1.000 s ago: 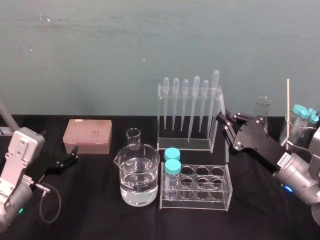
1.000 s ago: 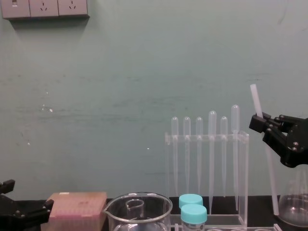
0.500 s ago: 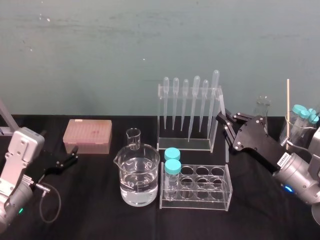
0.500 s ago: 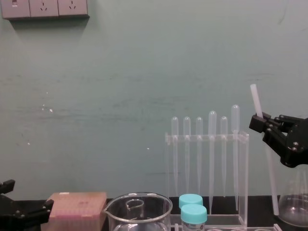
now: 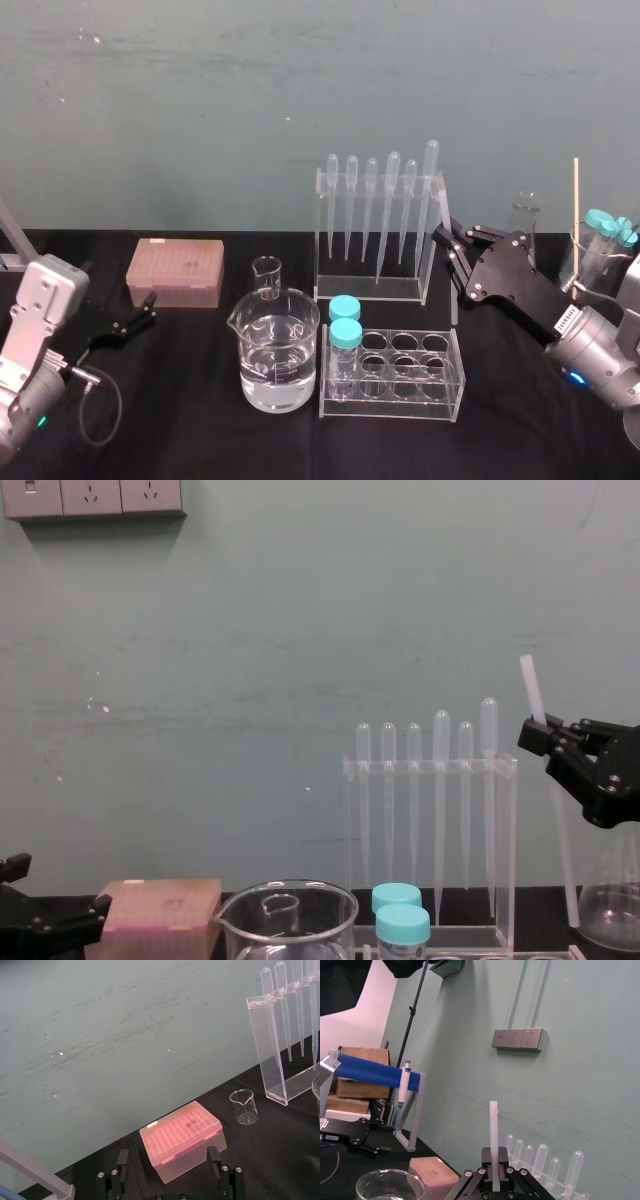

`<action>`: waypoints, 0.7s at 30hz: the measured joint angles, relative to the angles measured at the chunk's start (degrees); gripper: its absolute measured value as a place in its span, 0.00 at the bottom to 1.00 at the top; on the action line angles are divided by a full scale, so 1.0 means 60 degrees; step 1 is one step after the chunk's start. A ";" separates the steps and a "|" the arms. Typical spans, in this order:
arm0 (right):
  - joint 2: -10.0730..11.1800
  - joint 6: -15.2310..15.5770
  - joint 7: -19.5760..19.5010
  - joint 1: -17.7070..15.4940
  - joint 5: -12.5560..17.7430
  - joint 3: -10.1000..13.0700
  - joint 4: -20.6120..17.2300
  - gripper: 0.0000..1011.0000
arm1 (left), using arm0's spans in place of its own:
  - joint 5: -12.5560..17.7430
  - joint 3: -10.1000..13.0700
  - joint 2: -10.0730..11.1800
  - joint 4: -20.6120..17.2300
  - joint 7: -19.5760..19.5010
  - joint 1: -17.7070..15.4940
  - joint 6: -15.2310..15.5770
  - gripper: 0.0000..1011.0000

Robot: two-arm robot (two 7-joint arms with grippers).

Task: Pick up the stirring rod with one hand, then place it down.

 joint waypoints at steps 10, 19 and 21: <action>0.0000 0.0000 0.0000 0.0000 -0.0001 0.0000 0.0000 0.07 | 0.0000 0.0000 0.0000 0.0000 0.0000 0.0000 0.0000 0.99; 0.0000 0.0000 0.0000 0.0000 0.0000 0.0000 0.0000 0.07 | 0.0000 0.0000 0.0000 0.0000 0.0000 0.0000 0.0000 0.99; 0.0000 0.0000 -0.0001 0.0000 0.0000 0.0001 0.0000 0.07 | 0.0000 -0.0001 0.0000 0.0000 0.0000 0.0000 0.0000 0.99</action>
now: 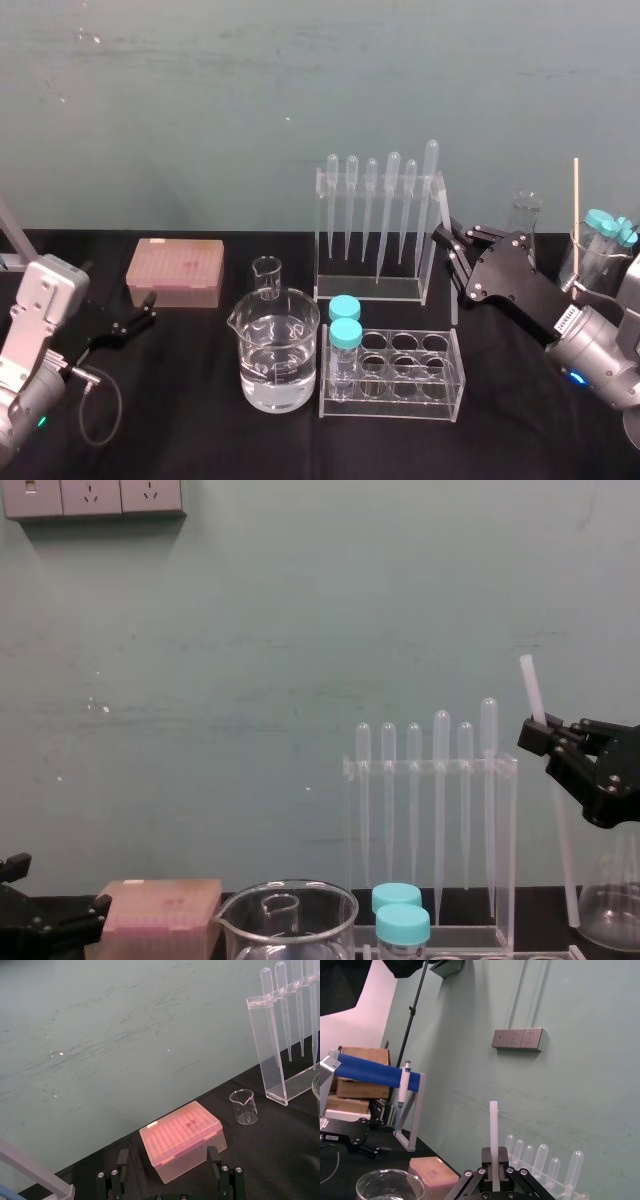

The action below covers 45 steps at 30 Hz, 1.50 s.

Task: Pick up the stirring rod with one hand, then place it down.

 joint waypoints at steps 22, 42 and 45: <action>0.0000 0.0000 0.0000 0.0000 0.0000 0.0000 0.0000 0.07 | 0.0000 0.0000 0.0000 0.0000 0.0000 0.0000 0.0000 0.99; 0.0001 0.0000 0.0000 0.0000 0.0000 0.0000 0.0000 0.07 | 0.0000 0.0000 0.0000 0.0000 0.0000 0.0000 0.0000 0.99; 0.0000 0.0000 0.0000 -0.0001 0.0000 0.0000 0.0000 0.07 | 0.0000 0.0000 0.0000 0.0000 0.0000 0.0000 0.0000 0.99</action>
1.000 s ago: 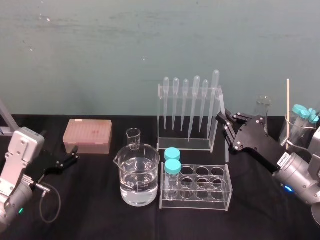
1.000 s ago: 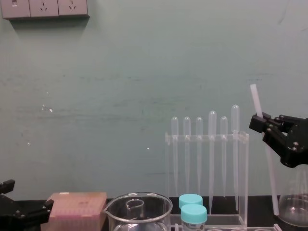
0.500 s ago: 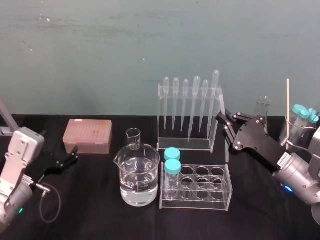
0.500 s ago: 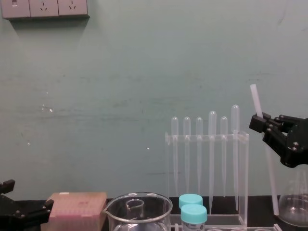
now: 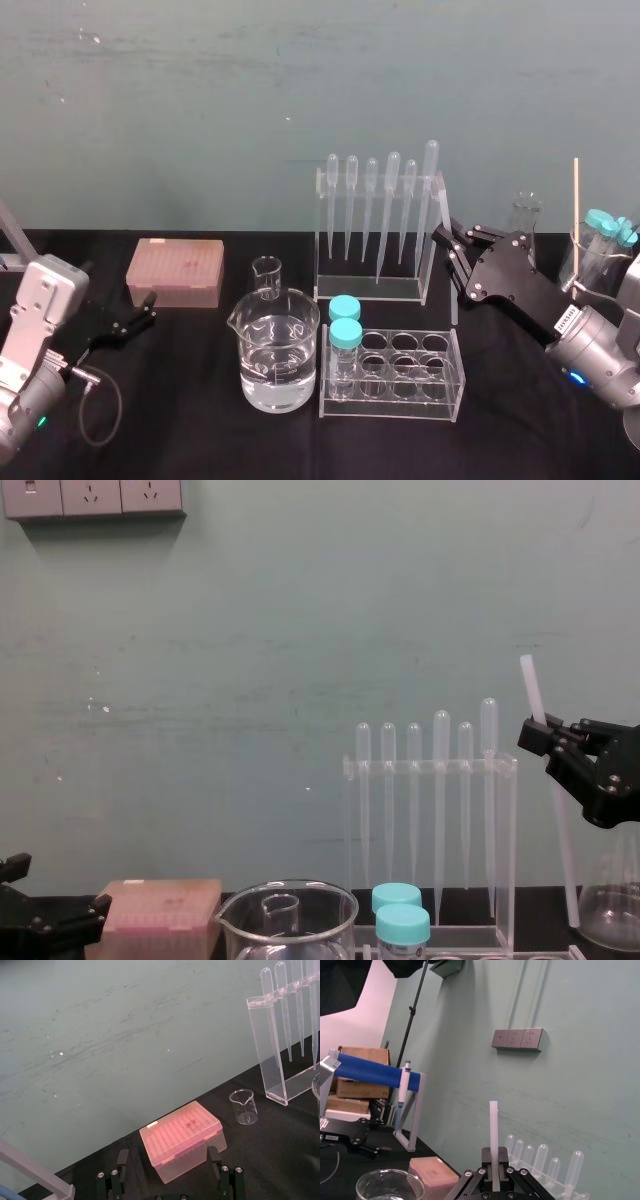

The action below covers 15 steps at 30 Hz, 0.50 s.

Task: Pick up the stirring rod with one hand, then place it down.

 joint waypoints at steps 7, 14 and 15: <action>0.0001 0.0000 0.0129 -0.0059 0.0000 0.0097 -0.0098 0.07 | 0.0000 0.0000 0.0000 0.0000 0.0000 0.0000 0.0000 0.99; 0.0125 0.0135 0.0374 -0.0297 0.0093 0.0272 -0.0464 0.07 | 0.0000 0.0000 0.0000 0.0000 0.0000 -0.0001 0.0000 0.99; 0.0147 0.0172 0.0397 -0.0338 0.0102 0.0287 -0.0522 0.07 | 0.0000 0.0000 0.0000 0.0000 0.0000 0.0000 0.0000 0.99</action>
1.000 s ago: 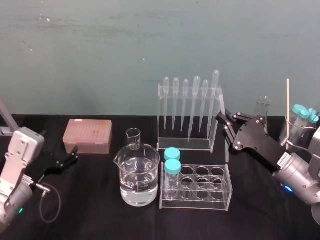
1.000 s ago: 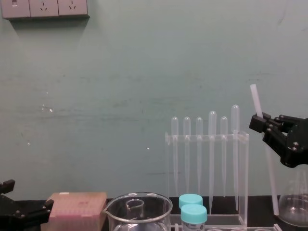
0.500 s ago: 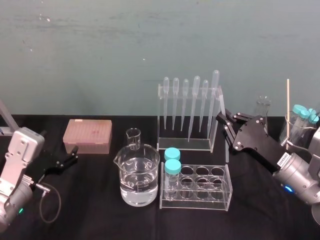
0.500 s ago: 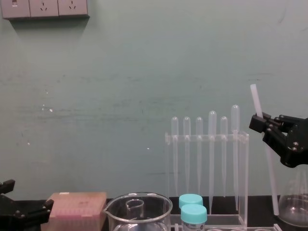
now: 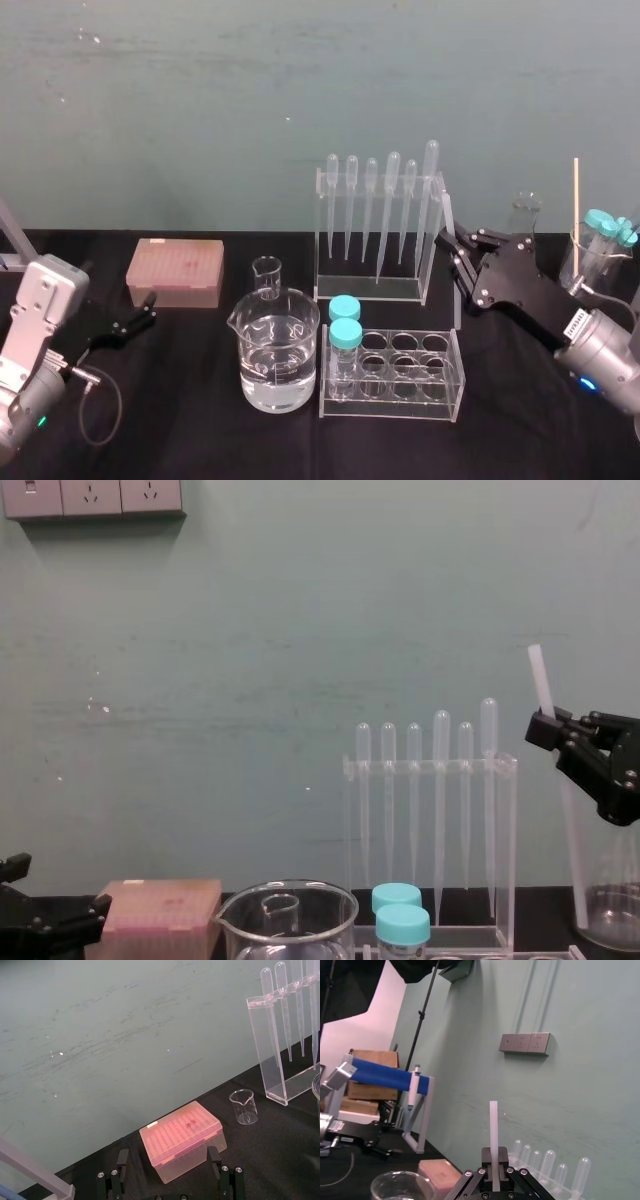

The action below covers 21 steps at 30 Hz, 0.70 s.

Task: Pick up the stirring rod with one hand, then place it down.

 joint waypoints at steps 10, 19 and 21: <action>0.0131 0.0641 0.0593 -0.0302 0.0237 0.0010 -0.0391 0.07 | 0.0000 0.0000 0.0000 0.0000 0.0000 0.0000 0.0000 0.99; -0.0031 0.1233 0.1009 -0.0234 0.0365 -0.0062 -0.0197 0.07 | 0.0000 0.0000 0.0000 0.0000 0.0000 0.0000 0.0000 0.99; -0.0051 0.1321 0.1025 -0.0216 0.0351 -0.0077 -0.0148 0.07 | 0.0000 0.0000 0.0000 0.0000 0.0000 0.0000 0.0000 0.99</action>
